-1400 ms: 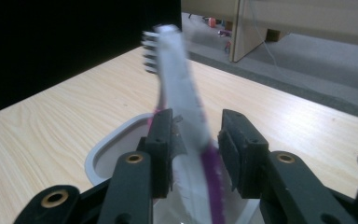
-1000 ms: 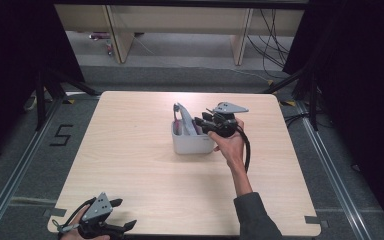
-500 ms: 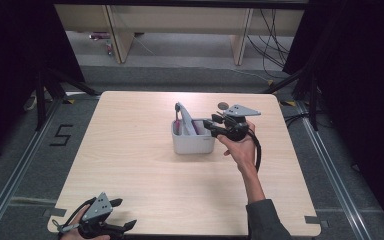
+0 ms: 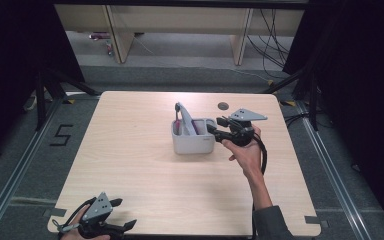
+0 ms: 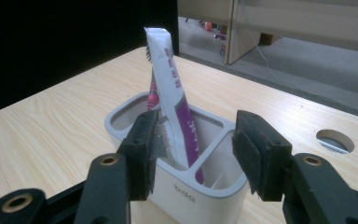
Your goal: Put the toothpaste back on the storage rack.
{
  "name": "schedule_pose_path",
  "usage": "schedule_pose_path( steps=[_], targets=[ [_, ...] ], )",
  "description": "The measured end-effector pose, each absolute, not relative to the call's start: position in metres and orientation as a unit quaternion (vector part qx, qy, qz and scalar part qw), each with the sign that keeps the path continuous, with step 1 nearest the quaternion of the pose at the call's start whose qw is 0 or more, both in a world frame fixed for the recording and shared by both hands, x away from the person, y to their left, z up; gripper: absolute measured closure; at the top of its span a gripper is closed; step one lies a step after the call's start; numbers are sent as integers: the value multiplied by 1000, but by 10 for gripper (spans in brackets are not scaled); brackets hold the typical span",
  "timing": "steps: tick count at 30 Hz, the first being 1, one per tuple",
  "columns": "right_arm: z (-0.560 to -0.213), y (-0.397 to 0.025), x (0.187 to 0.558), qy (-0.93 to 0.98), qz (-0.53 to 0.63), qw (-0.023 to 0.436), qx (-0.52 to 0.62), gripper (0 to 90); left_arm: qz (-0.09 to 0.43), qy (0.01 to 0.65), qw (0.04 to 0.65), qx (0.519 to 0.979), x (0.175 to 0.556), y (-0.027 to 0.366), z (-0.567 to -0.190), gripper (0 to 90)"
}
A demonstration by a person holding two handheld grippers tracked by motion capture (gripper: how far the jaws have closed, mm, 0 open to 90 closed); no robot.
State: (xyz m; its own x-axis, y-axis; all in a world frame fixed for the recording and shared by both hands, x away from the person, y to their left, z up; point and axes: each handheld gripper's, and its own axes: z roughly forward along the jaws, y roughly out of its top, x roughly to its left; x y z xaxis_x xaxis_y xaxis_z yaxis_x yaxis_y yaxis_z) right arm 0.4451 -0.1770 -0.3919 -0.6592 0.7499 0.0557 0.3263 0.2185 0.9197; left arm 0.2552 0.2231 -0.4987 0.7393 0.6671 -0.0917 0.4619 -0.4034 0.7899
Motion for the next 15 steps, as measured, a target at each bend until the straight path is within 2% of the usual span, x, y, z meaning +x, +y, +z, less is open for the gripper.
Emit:
schedule_pose_path(
  steps=[15],
  targets=[
    [-392, -177, 434, 756, 511, 211, 350, 437, 119, 338, 426, 831, 256, 224, -499, 161]
  ],
)
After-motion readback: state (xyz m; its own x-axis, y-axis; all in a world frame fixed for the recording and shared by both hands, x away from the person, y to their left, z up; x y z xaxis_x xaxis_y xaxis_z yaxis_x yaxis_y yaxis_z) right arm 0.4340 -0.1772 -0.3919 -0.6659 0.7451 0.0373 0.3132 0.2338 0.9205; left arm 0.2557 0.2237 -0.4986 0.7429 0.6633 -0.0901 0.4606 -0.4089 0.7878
